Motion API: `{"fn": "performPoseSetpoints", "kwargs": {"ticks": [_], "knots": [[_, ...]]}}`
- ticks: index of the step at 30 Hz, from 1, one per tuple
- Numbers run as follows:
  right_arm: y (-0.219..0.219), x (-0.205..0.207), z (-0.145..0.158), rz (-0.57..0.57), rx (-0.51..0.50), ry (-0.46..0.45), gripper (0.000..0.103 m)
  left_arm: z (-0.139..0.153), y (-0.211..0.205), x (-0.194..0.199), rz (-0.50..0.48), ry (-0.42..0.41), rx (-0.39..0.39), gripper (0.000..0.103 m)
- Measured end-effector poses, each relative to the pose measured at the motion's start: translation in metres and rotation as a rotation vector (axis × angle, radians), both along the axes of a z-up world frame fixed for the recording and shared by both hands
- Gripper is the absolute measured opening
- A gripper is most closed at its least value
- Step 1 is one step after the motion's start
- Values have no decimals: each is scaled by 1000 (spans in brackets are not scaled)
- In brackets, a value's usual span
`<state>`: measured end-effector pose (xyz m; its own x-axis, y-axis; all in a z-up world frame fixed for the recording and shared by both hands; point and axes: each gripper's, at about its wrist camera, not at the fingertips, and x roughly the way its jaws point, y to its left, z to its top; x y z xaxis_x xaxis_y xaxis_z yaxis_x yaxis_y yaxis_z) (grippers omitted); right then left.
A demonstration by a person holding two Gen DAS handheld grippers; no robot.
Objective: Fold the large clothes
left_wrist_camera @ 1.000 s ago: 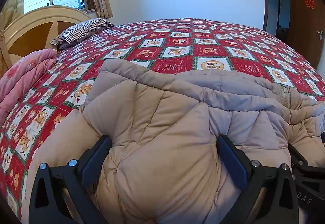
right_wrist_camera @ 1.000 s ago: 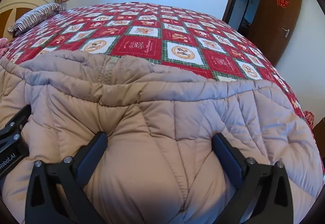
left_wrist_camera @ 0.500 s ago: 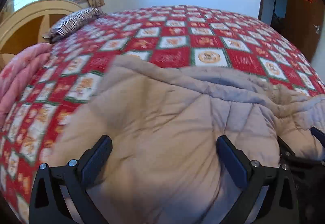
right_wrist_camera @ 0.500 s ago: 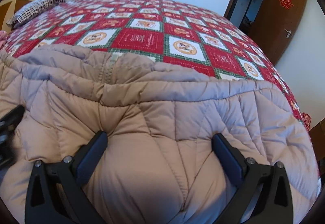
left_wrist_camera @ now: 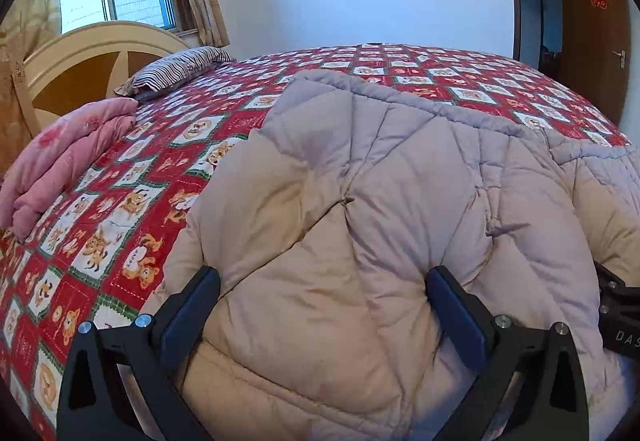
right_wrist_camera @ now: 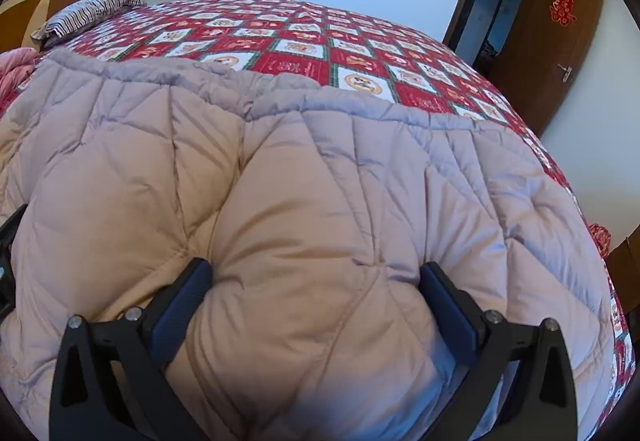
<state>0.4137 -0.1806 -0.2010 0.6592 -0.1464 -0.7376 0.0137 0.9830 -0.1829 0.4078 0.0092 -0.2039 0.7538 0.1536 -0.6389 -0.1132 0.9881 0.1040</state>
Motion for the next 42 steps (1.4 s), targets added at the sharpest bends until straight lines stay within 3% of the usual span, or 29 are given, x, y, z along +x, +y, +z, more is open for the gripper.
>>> {"fn": "performPoseSetpoints", "kwargs": {"ticks": [6,11,28,32,36,38,42], "knots": [[4,-14,13,-1,-10,48,103,0,11,-5,-36,13,-54,102],[5,-50,2,-19,2,-16,103,-2,9,-6,-44,14,-49,102],[8,-40,-12,-13,-12,-39,103,-5,7,-7,-45,16,-52,102],[8,-41,-10,-15,-9,-40,103,5,17,-16,-75,73,-95,102],[2,-63,3,-33,28,-32,103,22,48,-60,-18,-5,-147,102],[6,-84,8,-15,24,-56,103,20,63,-75,49,-10,-158,102],[12,-115,3,-22,-5,-107,103,3,88,-92,161,22,-283,102]]}}
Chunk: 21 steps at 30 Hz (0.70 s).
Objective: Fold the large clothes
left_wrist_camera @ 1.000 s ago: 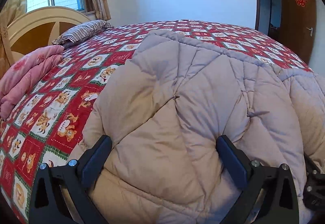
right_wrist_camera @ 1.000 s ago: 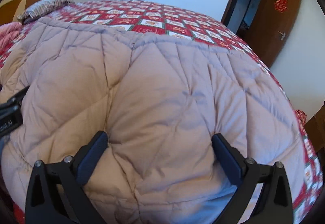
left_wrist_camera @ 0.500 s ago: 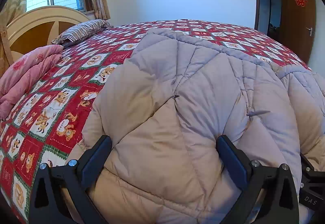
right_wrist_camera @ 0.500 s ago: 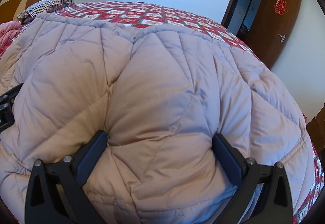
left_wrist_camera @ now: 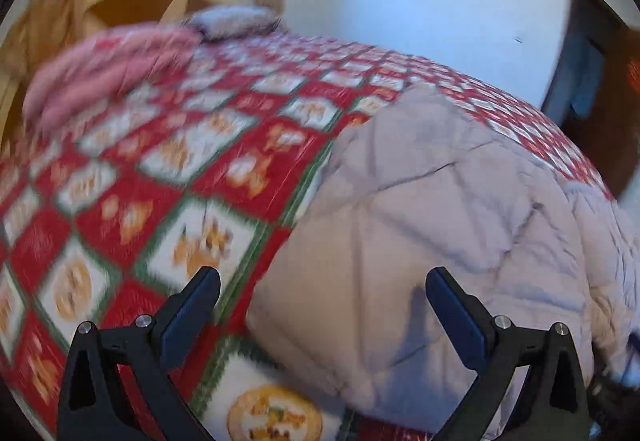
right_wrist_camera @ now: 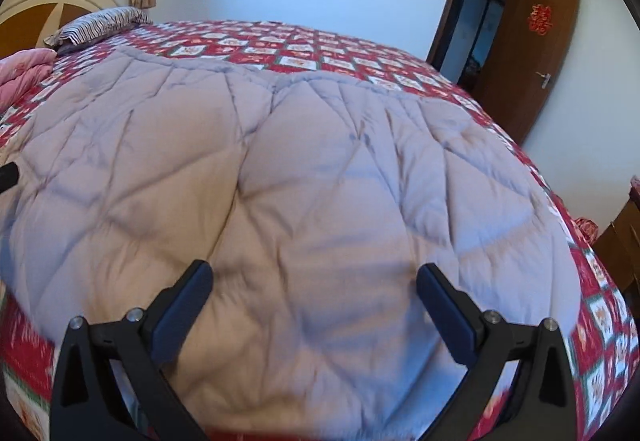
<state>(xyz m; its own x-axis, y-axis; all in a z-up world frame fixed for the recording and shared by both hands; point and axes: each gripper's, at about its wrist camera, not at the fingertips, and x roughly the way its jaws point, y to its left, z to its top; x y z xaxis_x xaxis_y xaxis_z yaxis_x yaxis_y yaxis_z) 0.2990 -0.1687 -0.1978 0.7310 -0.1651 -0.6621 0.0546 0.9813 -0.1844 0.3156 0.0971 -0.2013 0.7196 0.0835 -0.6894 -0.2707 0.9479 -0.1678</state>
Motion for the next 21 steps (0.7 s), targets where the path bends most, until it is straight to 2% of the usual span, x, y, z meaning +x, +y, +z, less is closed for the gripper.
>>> {"fn": "performPoseSetpoints", "kwargs": {"ticks": [2,3,8,9,10,11,13,16,21], "knots": [[1,-3,-11,-2,-7,-6,103,-15,-3,10,-58,68,-90,102],[1,-1,-14,-2,-5,-6,103,-19,-4,12,-63,76,-126,102],[1,8,-18,4,-8,20,103,-23,2,13,-75,18,-291,102],[0,7,-17,4,-4,20,103,-23,1,12,-98,8,-331,96],[-1,8,-17,7,-3,19,103,-23,-1,12,-119,5,-350,80],[0,6,-17,8,-1,18,103,-23,-3,10,-138,3,-360,71],[0,8,-18,9,-3,21,103,-19,-4,7,-160,-22,-382,47],[8,6,-19,14,-22,25,103,-11,4,-3,-177,-73,-408,33],[15,4,-18,-1,-31,36,103,1,18,-19,-218,-133,-413,29]]}}
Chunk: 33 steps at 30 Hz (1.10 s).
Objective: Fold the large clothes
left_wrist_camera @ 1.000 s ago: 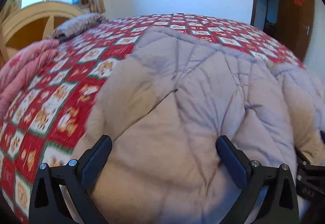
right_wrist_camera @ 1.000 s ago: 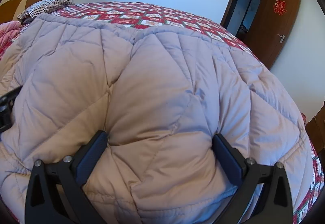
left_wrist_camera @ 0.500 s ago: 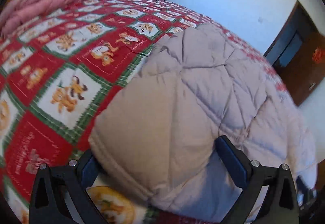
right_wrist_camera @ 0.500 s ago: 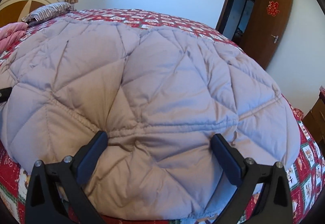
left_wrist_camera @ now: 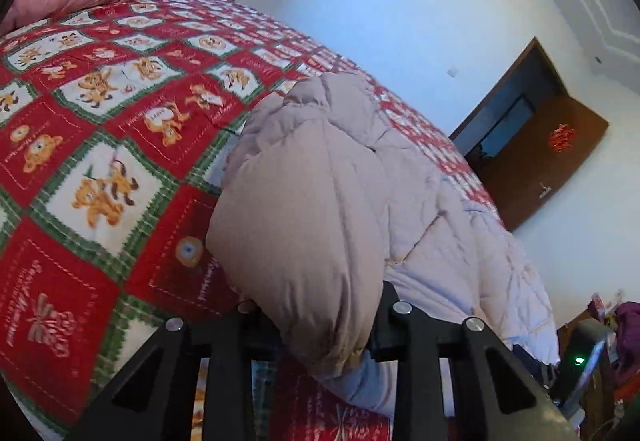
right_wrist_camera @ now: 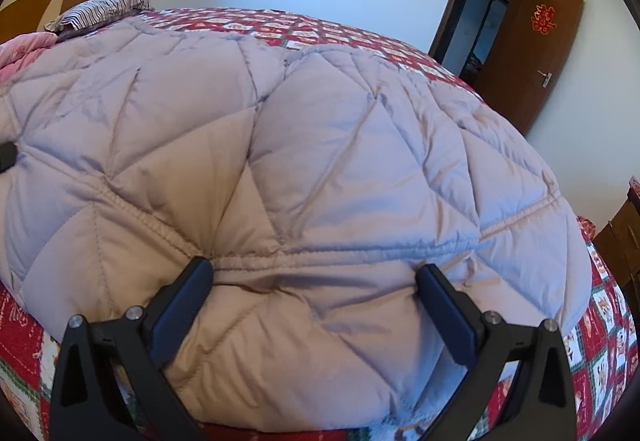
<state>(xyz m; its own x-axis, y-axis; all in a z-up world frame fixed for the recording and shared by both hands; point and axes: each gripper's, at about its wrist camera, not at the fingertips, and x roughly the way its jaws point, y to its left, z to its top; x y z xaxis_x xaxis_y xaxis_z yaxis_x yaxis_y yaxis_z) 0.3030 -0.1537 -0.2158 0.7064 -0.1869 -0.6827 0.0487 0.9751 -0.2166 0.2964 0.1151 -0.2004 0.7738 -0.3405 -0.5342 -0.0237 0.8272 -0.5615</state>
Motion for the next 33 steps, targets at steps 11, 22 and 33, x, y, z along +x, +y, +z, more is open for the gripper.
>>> {"fn": "performPoseSetpoints", "kwargs": {"ticks": [11,22,33], "knots": [[102,-30,2,182,-63,-55,103,58,74,-55,110,-115,187,29],[-42,-61,68,50,111,-115,103,154,-86,-43,-144,-370,400,29],[-234,-62,35,-336,227,-50,103,53,-311,-15,-514,-343,792,29]]}}
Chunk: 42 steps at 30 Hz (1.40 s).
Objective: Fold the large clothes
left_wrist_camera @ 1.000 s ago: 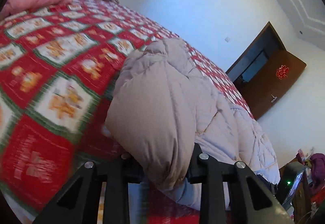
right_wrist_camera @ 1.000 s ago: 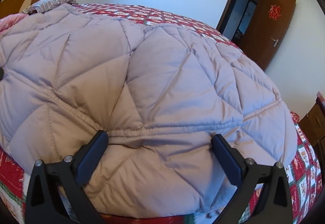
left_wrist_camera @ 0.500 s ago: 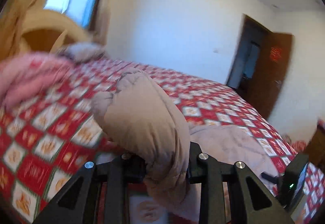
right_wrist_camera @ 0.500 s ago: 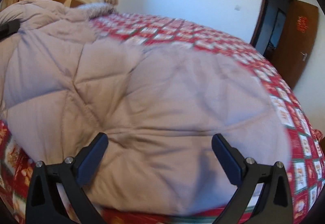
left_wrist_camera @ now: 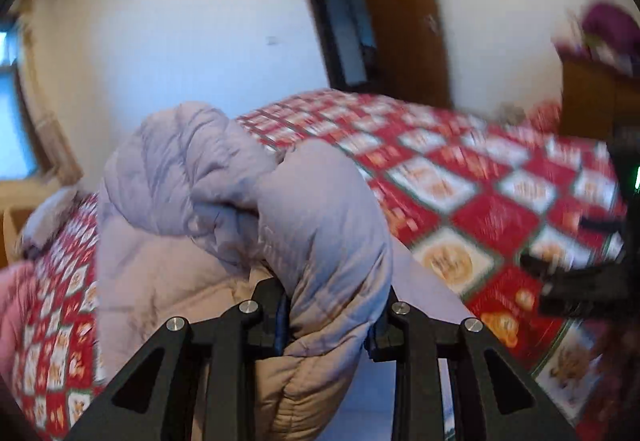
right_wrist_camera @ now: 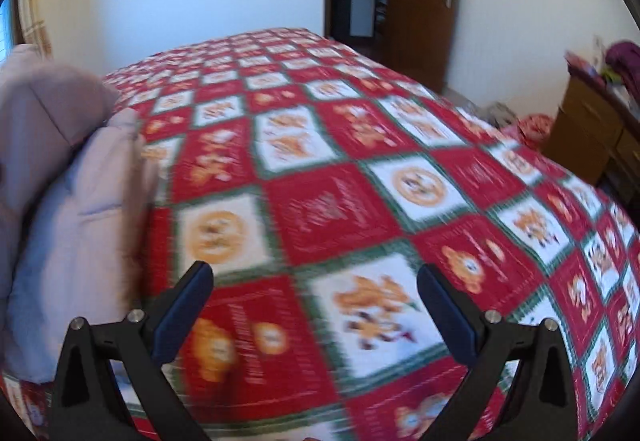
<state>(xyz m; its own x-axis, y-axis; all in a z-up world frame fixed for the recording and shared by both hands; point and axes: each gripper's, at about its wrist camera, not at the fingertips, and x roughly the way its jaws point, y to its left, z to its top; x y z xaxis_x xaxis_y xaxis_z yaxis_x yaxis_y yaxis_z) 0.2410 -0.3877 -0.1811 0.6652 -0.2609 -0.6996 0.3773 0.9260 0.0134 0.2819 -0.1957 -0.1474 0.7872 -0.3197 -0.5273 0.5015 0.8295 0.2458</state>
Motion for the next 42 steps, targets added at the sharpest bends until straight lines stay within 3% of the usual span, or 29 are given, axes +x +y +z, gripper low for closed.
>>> {"fn": "performPoseSetpoints", "kwargs": {"ticks": [6,8,10,13,20,28,31,36,39,42], "knots": [[-16,-2,-28,-16,29,39,103,-16,-25,-23,-36,-29,52,33],[-17,0,-35,-7,40,52,103,-11,-27,-25,-39,-26,52,42],[-12,2,-39,-6,18,55,103,-7,-32,-30,-54,-12,42,70],[-9,2,-40,3,7,51,103,3,-40,-40,-46,-42,38,83],[-10,5,-40,5,4,62,103,34,-31,-54,-42,-55,2,84],[-9,17,-33,8,-1,80,103,83,26,-62,-6,-103,-69,91],[-8,24,-21,10,-1,73,103,86,63,-32,98,-68,-100,92],[1,42,-2,46,-9,77,84,68,133,29,332,14,-137,92],[9,56,14,65,-14,67,73,52,151,60,394,63,-126,92],[16,72,38,75,1,44,69,34,161,90,440,100,-135,92]]}}
